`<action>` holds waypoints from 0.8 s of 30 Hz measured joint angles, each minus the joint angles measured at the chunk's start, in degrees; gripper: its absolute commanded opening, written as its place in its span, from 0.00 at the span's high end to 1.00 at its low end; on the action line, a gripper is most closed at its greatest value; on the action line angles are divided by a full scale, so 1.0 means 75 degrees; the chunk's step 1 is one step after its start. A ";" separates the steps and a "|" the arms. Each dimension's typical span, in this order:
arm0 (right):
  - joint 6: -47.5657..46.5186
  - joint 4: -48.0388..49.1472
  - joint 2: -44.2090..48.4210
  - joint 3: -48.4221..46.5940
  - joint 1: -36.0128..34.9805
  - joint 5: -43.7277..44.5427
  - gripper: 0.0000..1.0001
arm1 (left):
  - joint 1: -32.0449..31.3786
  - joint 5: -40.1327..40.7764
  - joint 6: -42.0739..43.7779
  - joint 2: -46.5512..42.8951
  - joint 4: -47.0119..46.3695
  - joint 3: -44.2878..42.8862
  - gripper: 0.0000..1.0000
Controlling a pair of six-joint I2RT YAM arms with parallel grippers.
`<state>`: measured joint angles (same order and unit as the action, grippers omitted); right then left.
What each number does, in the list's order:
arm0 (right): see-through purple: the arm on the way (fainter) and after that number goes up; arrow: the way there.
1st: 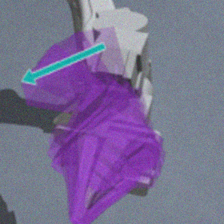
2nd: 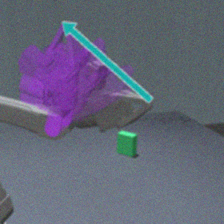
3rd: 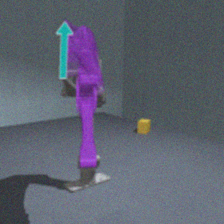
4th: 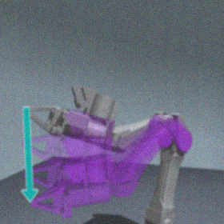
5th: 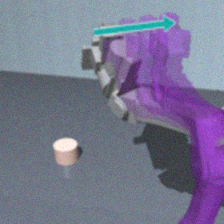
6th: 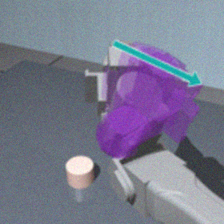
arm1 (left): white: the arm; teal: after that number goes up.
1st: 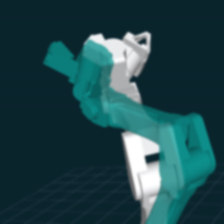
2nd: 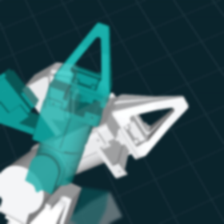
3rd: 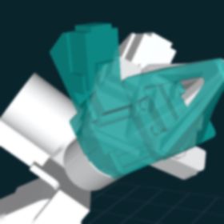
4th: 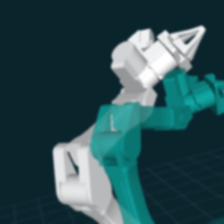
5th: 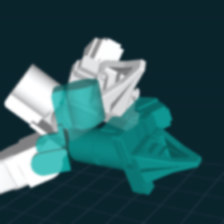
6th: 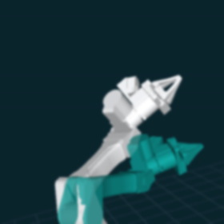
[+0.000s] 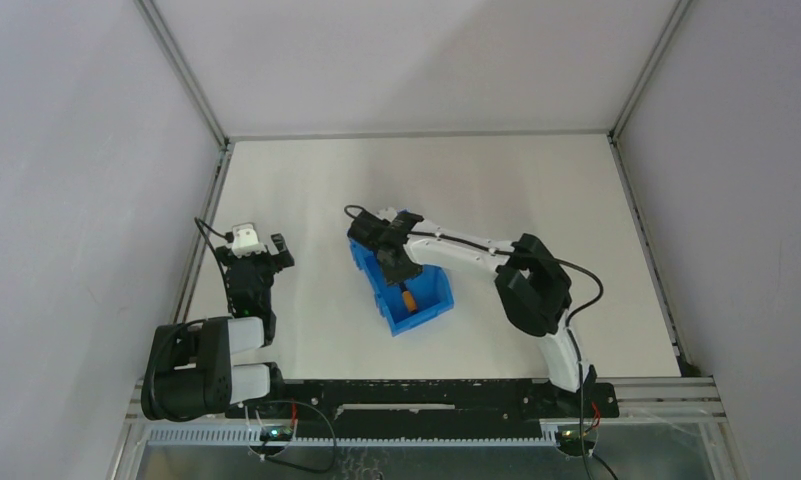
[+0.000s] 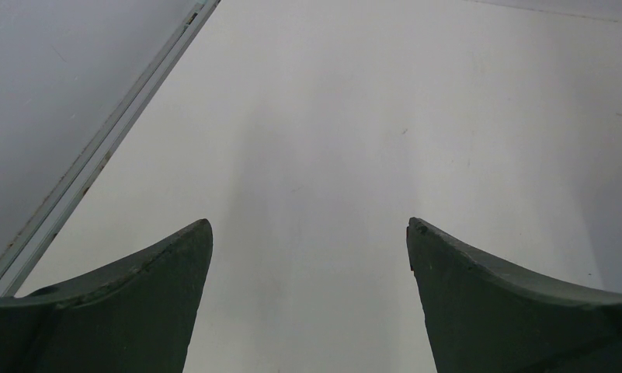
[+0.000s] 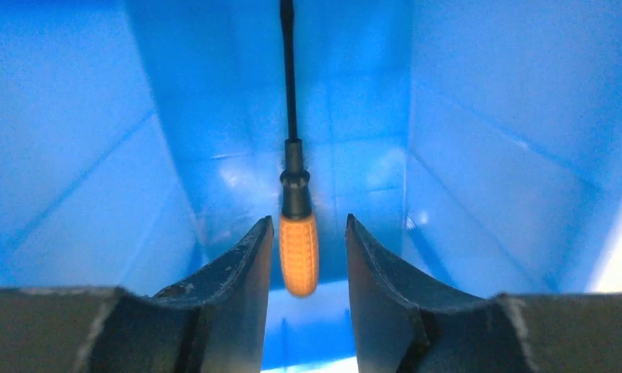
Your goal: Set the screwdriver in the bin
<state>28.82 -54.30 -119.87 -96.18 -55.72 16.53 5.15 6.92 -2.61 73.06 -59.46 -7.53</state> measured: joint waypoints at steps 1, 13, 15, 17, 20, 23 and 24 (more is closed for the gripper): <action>-0.0009 -0.0099 0.0119 -0.0099 -0.0029 0.0070 0.53 | 0.0000 0.0000 0.0000 0.0000 0.0000 0.0000 0.00; -0.0743 -0.0166 0.3835 -0.0679 0.0026 0.0831 0.00 | 0.0000 0.0000 0.0000 0.0000 0.0000 0.0000 0.00; -0.0944 0.0230 0.4564 -0.0291 0.0152 0.0997 0.00 | 0.0000 0.0000 0.0000 0.0000 0.0000 0.0000 0.00; -0.1125 0.0656 0.5324 0.0353 0.0379 0.1174 0.00 | 0.0000 0.0003 0.0000 0.0000 0.0000 0.0000 0.00; -0.1250 0.1498 0.6615 0.1877 0.0985 0.1326 0.00 | 0.0000 0.0000 0.0000 0.0000 0.0000 0.0000 0.00; -0.1282 0.2465 0.7822 0.3599 0.1731 0.1285 0.00 | 0.0000 0.0003 0.0000 0.0000 0.0000 0.0000 0.00; -0.1285 0.2786 0.8242 0.4255 0.2022 0.1256 0.00 | 0.0000 0.0003 0.0000 0.0000 0.0000 0.0000 0.00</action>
<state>19.18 -33.41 -58.06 -64.27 -40.56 25.96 5.15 6.94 -2.61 73.06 -59.46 -7.53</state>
